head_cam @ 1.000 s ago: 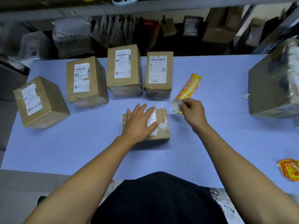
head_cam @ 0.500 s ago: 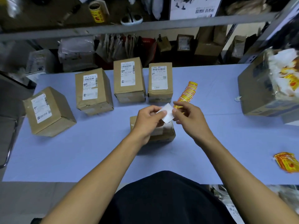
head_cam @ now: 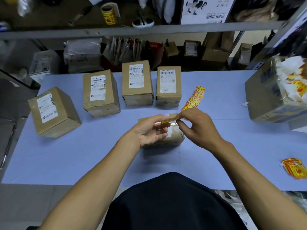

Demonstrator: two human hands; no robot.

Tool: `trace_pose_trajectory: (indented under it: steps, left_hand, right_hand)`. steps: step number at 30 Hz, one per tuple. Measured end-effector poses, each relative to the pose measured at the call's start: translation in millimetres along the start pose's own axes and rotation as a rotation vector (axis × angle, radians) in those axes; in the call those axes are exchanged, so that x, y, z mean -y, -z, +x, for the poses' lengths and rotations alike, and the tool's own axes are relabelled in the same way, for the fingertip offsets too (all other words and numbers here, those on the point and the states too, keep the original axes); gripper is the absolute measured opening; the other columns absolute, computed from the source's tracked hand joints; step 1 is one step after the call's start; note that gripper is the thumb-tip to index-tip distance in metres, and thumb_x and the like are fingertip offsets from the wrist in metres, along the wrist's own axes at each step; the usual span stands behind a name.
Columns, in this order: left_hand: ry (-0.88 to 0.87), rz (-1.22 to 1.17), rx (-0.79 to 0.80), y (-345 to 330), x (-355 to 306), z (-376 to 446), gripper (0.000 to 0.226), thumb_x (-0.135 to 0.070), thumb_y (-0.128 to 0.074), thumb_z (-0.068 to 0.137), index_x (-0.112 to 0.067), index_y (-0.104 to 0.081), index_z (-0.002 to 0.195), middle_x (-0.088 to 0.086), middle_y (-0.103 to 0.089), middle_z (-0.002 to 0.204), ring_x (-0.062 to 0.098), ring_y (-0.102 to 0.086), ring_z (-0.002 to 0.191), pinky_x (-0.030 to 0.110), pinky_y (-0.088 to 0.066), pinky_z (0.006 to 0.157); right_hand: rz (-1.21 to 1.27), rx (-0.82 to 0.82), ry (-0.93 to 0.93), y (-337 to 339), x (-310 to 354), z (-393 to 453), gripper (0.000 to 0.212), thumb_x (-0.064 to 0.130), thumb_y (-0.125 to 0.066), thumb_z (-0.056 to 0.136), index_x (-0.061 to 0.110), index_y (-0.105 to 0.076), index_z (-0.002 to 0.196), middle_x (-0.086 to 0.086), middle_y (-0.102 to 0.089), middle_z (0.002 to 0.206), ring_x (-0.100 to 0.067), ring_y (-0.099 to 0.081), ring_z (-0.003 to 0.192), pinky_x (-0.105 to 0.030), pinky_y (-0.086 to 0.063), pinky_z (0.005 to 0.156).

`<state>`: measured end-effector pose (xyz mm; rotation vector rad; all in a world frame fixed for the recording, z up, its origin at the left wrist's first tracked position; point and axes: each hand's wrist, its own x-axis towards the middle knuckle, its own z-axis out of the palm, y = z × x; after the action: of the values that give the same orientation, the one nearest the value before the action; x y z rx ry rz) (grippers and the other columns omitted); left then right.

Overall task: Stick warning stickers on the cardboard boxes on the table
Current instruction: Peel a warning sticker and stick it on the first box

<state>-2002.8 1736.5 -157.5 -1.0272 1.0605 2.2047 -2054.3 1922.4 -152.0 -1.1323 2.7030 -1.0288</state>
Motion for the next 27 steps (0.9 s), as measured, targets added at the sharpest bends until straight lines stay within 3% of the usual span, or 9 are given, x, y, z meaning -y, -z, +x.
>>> trace_pose_trajectory:
  steps: [3, 7, 10, 12, 18, 27]
  left_hand:
    - [-0.246, 0.254, -0.193, 2, 4, 2, 0.032, -0.045, -0.060, 0.094, -0.015, -0.068, 0.099, 0.009, -0.071, 0.097, 0.023, -0.069, 0.086, 0.036, -0.058, 0.072]
    - [-0.453, 0.441, -0.112, 0, 11, -7, 0.021, -0.036, -0.062, 0.096, -0.018, -0.070, 0.091, 0.002, -0.071, 0.085, 0.013, -0.067, 0.080, 0.027, -0.053, 0.071]
    - [-0.523, 0.524, -0.097, -3, 15, -9, 0.003, -0.017, -0.070, 0.090, -0.015, -0.070, 0.090, 0.002, -0.070, 0.081, 0.010, -0.067, 0.074, 0.023, -0.053, 0.064]
    - [-0.533, 0.527, -0.101, -4, 16, -10, 0.003, -0.012, -0.071, 0.089, -0.013, -0.069, 0.091, 0.002, -0.070, 0.081, 0.011, -0.068, 0.074, 0.023, -0.054, 0.063]
    - [-0.482, 0.505, -0.042, 2, 11, -15, 0.006, -0.012, -0.072, 0.088, -0.017, -0.069, 0.087, 0.000, -0.074, 0.077, 0.013, -0.072, 0.074, 0.027, -0.057, 0.063]
    - [-0.502, 0.485, 0.044, 0, 7, -19, 0.011, -0.006, -0.077, 0.082, -0.016, -0.073, 0.078, 0.003, -0.070, 0.075, 0.014, -0.068, 0.069, 0.024, -0.054, 0.061]
  right_hand:
    - [0.302, 0.176, -0.396, 2, 4, 6, 0.008, 0.014, -0.063, 0.090, 0.013, -0.067, 0.083, -0.001, -0.070, 0.083, -0.017, -0.065, 0.082, -0.037, -0.057, 0.077]
    - [0.650, 0.364, -0.663, 4, 7, 8, 0.017, 0.010, -0.055, 0.093, 0.007, -0.068, 0.082, -0.007, -0.069, 0.071, -0.016, -0.067, 0.071, -0.035, -0.059, 0.073]
    - [0.674, 0.419, -0.687, 2, 10, 6, 0.019, 0.009, -0.054, 0.094, -0.005, -0.068, 0.092, -0.013, -0.068, 0.075, -0.016, -0.066, 0.069, -0.034, -0.060, 0.072]
    - [0.677, 0.421, -0.681, 1, 11, 5, 0.020, 0.010, -0.056, 0.094, -0.006, -0.068, 0.096, -0.017, -0.068, 0.078, -0.017, -0.066, 0.070, -0.036, -0.061, 0.073]
    - [0.841, 0.284, -0.674, 9, 10, 3, 0.017, 0.008, -0.058, 0.094, 0.012, -0.069, 0.082, -0.004, -0.071, 0.073, -0.015, -0.069, 0.071, -0.025, -0.057, 0.064]
    - [0.976, 0.320, -0.677, 10, 22, 5, 0.016, 0.006, -0.054, 0.097, 0.006, -0.065, 0.085, -0.011, -0.069, 0.073, -0.019, -0.072, 0.071, -0.026, -0.057, 0.060]
